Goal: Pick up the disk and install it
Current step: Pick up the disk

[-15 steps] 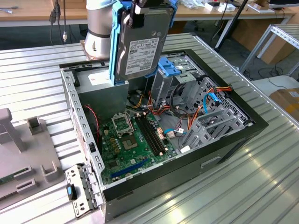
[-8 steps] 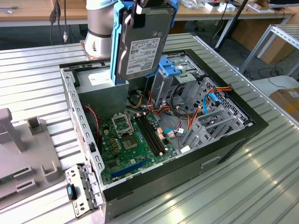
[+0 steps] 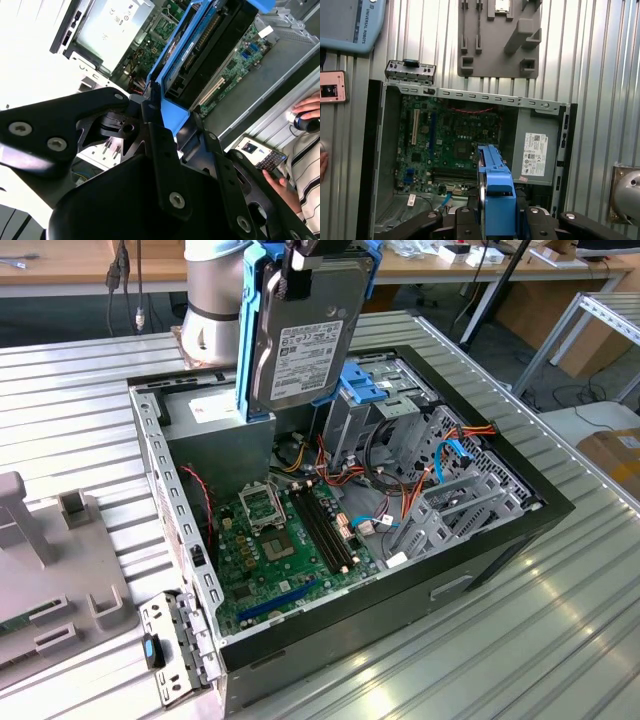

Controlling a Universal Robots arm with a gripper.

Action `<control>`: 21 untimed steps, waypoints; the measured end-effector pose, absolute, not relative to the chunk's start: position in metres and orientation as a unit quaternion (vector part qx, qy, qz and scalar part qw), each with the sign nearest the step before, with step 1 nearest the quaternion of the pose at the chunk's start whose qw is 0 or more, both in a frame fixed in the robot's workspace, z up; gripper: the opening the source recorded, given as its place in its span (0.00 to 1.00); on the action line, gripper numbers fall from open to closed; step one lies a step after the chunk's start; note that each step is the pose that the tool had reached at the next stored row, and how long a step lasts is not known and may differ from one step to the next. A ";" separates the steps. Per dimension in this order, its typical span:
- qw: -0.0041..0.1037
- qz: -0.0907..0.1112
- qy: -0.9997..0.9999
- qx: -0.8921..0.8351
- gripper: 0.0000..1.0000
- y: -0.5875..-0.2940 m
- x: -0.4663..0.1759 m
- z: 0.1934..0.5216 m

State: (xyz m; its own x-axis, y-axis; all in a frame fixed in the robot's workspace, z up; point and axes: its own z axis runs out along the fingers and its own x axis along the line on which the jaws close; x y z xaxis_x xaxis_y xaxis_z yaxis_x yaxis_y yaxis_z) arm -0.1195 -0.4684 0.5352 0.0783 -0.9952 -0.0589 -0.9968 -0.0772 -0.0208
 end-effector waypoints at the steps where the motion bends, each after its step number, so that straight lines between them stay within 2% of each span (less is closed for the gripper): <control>1: 0.028 0.015 0.679 -0.734 0.37 -0.469 -0.119 0.535; 21: 0.028 0.015 0.679 -0.734 0.37 -0.482 -0.117 0.535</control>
State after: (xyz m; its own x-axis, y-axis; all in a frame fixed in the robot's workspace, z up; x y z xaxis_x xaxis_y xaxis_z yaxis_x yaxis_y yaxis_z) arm -0.1171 -0.4819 0.5352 0.0784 -0.9952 -0.0589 -0.9968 -0.0773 -0.0208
